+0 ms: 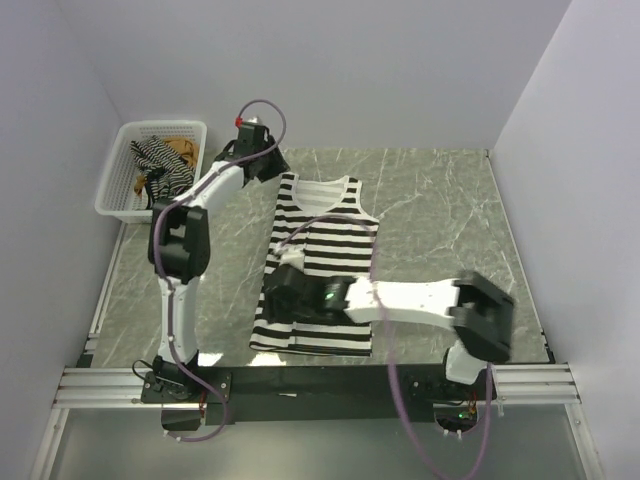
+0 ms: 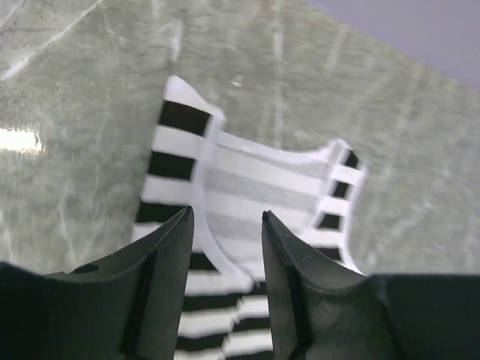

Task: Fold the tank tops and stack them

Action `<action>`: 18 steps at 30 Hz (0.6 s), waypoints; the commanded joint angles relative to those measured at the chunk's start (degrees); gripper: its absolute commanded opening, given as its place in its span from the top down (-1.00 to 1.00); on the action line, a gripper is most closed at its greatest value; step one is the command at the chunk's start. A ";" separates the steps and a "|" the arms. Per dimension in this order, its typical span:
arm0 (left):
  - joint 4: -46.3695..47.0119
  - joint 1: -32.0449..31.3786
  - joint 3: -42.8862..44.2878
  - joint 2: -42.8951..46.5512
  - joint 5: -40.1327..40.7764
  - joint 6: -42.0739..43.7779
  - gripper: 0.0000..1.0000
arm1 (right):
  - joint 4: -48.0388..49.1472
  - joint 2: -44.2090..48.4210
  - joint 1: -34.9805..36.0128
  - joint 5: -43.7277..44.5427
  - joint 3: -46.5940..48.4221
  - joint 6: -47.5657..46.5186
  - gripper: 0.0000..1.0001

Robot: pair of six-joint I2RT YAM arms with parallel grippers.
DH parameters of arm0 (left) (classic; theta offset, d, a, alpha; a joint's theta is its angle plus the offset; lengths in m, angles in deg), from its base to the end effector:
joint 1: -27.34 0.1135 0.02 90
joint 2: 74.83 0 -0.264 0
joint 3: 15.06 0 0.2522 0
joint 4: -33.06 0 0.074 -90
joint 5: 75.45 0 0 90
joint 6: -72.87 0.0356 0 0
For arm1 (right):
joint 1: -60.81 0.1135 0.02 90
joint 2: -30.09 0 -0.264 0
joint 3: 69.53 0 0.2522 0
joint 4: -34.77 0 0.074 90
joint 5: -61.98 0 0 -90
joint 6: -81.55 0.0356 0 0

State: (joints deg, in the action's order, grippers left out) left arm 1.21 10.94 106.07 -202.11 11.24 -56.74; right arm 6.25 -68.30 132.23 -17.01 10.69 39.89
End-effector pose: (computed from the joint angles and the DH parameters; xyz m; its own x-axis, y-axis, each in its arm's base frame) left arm 0.4954 -0.1479 0.2291 -0.6625 -0.4685 -0.5844 -0.1258 0.8388 -0.5298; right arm 0.1253 0.3513 0.2168 -0.8181 -0.1320 -0.5598 -0.4175 0.8057 0.4201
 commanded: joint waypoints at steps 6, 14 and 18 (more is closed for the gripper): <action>4.90 -5.03 -13.49 21.45 3.12 -4.23 0.13 | -4.39 21.57 -27.88 0.33 -11.17 -3.59 0.04; 10.26 -18.74 -34.04 35.06 4.89 -10.74 0.27 | -4.92 9.38 -51.45 -6.85 -3.02 -11.85 0.15; 12.45 -25.42 -41.62 39.56 4.54 -13.03 0.31 | -3.43 -0.81 -56.47 -10.83 2.35 -14.14 0.23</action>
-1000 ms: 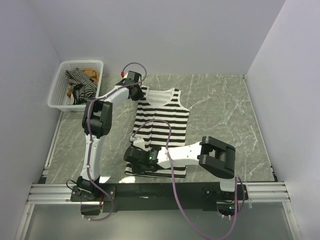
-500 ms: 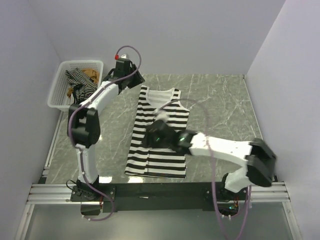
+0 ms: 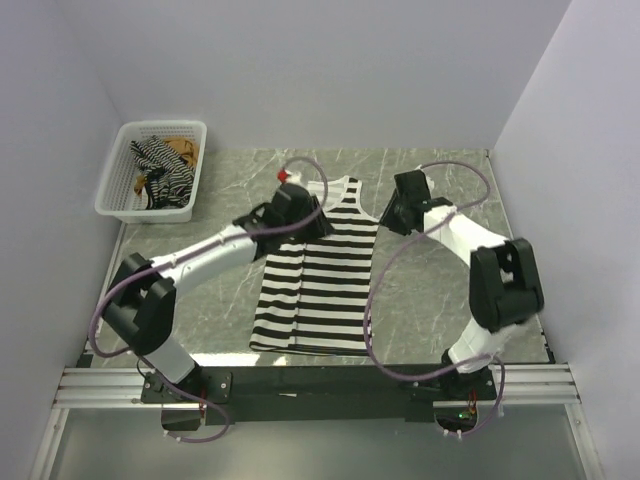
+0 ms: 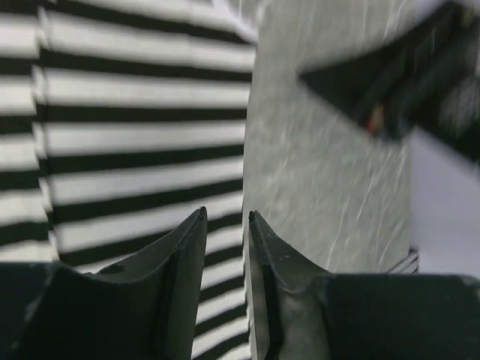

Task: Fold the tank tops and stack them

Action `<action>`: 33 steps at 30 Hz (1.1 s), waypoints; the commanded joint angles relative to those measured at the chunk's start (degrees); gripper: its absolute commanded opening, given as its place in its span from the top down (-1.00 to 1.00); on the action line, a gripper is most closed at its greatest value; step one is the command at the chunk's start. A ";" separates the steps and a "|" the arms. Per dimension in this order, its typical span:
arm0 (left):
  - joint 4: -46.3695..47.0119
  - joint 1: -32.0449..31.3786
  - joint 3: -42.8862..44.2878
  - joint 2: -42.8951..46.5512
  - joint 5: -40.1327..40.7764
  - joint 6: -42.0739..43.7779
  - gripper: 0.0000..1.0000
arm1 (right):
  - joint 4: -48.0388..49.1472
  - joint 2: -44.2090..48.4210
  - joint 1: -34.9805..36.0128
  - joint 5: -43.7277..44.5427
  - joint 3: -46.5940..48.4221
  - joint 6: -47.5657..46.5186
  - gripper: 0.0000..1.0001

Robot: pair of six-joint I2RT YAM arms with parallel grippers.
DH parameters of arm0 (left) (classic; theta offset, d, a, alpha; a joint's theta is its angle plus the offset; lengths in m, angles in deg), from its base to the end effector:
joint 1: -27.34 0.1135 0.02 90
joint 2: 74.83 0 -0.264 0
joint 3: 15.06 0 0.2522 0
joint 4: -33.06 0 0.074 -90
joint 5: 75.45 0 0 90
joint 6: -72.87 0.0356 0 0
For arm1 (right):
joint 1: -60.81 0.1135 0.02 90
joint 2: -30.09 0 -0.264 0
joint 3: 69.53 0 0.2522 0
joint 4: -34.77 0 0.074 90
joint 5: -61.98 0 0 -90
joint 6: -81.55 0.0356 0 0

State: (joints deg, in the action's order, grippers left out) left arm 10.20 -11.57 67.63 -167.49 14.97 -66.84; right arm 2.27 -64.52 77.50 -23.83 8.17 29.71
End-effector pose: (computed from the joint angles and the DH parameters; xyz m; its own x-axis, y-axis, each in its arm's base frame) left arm 0.2902 -0.2339 0.2741 -0.7482 -0.3763 -0.5464 0.0813 0.7654 -0.6384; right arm 0.3396 0.0991 0.2201 -0.7208 0.4272 -0.5459 0.2600 0.8966 0.3584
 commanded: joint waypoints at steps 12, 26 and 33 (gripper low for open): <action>5.41 -23.65 -14.96 6.62 3.26 -6.96 0.32 | -3.93 -19.11 -2.27 0.38 17.44 -5.19 0.29; 7.08 -34.38 -14.26 -0.23 6.61 -10.31 0.27 | -0.68 -22.38 -2.19 -2.34 14.90 -4.49 0.98; 5.77 -38.42 -11.98 -3.40 7.74 -9.79 0.22 | 1.60 -18.42 -2.19 -1.82 10.07 -2.56 1.00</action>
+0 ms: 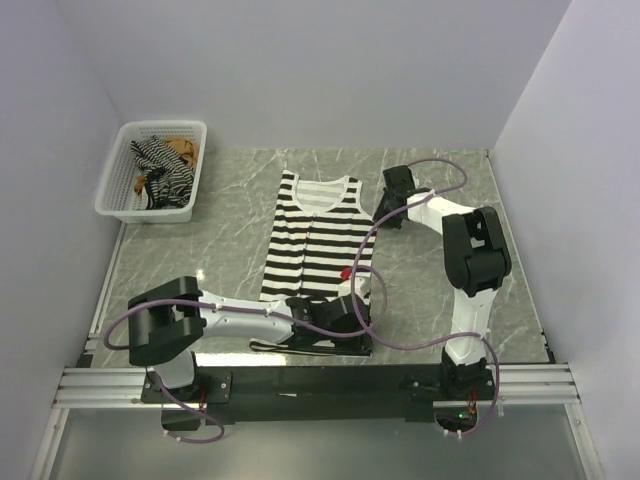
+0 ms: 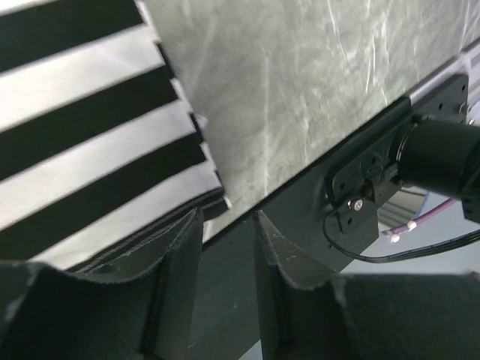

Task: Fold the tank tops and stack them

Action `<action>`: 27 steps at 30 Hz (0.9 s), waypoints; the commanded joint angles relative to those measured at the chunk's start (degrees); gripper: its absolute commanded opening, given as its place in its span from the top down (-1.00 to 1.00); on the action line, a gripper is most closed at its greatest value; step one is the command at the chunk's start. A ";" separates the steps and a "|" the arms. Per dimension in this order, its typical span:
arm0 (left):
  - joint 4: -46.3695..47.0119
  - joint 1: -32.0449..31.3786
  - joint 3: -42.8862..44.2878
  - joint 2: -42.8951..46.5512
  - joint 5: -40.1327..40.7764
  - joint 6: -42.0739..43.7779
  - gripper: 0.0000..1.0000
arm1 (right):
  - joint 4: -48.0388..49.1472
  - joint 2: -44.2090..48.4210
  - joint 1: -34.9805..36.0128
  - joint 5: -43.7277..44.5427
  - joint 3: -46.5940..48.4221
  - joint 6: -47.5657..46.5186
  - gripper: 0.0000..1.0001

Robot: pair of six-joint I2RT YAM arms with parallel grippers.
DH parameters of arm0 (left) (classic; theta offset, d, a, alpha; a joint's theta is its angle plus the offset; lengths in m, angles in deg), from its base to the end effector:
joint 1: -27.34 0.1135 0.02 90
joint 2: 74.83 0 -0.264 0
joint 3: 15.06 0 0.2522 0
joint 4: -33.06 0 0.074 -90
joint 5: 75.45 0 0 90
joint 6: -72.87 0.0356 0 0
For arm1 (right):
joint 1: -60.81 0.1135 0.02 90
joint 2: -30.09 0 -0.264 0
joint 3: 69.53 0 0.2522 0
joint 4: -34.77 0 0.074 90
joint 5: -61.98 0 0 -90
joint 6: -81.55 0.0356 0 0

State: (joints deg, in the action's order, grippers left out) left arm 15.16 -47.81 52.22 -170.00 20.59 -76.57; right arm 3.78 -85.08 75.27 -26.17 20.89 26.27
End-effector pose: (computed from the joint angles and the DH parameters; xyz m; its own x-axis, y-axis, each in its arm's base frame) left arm 0.0915 -0.3306 0.1800 -0.9049 0.0717 -0.4195 0.3210 0.7623 -0.5621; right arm 0.4099 0.1045 0.1563 -0.7899 0.3842 -0.4779 0.2652 0.9168 0.2987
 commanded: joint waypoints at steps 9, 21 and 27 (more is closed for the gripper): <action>-7.10 -5.87 7.64 -5.10 9.50 -0.77 0.21 | 0.27 6.19 -0.05 1.05 -6.17 1.49 1.00; -23.36 -11.68 18.89 -15.56 23.66 -3.48 0.43 | -0.26 8.65 -0.22 1.14 -7.40 1.32 1.00; -27.76 -13.52 21.98 -16.18 27.18 -4.02 0.84 | -1.13 10.14 -0.39 1.93 -7.41 1.05 1.00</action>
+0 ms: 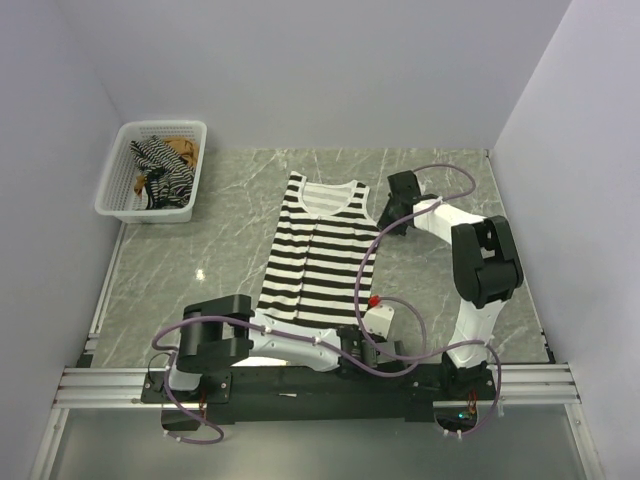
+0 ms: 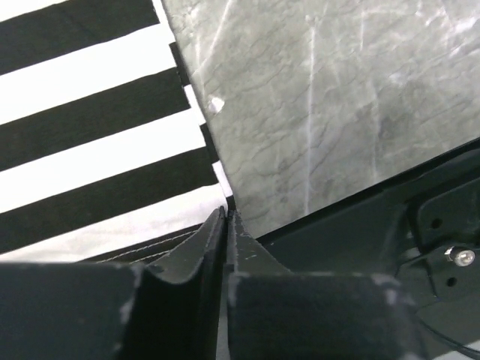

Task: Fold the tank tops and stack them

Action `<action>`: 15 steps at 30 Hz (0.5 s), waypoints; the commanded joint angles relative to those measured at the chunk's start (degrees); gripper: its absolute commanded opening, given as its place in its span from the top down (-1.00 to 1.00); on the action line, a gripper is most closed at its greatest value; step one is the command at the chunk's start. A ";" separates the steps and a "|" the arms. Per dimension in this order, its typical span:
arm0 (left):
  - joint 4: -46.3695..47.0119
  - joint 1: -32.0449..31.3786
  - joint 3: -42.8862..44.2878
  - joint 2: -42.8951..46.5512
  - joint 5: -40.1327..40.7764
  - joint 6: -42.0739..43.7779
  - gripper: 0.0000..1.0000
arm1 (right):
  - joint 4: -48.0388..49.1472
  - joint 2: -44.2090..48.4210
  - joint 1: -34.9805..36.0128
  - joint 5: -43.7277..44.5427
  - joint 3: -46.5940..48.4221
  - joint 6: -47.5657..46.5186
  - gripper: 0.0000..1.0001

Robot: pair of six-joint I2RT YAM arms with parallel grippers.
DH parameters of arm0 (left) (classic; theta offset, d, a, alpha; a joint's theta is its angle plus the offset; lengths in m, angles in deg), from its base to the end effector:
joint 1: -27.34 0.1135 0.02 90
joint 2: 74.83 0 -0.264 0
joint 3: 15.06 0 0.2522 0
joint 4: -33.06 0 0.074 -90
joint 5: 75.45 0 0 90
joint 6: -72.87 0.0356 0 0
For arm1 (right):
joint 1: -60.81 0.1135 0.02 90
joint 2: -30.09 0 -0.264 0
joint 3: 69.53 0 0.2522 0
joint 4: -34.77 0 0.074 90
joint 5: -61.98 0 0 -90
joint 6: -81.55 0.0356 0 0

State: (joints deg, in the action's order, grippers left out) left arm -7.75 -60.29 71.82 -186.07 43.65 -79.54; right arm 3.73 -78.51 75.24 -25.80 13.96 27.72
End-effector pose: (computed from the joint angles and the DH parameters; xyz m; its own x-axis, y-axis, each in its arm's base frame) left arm 0.0334 -0.3885 0.1602 -0.7836 0.2071 -0.5857 0.3672 0.9149 -0.1678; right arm 0.3815 0.0967 0.1657 -0.7839 0.4072 -0.4687 0.2905 0.9077 0.3028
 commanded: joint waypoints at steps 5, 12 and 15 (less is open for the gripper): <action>0.92 -1.05 -1.22 5.67 2.89 0.10 0.99 | -3.63 5.06 -0.37 4.81 0.49 -1.62 1.00; 14.46 -0.43 -14.66 17.98 0.61 0.01 0.99 | -6.72 6.90 -0.37 9.73 1.37 -3.82 1.00; 17.37 0.88 -19.06 22.45 -0.10 -1.65 0.99 | -7.07 7.61 -0.29 9.82 1.37 -3.99 1.00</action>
State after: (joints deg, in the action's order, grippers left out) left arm 3.00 -60.51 55.89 -167.62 44.22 -79.63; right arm -2.10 -74.16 75.16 -19.11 13.96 25.01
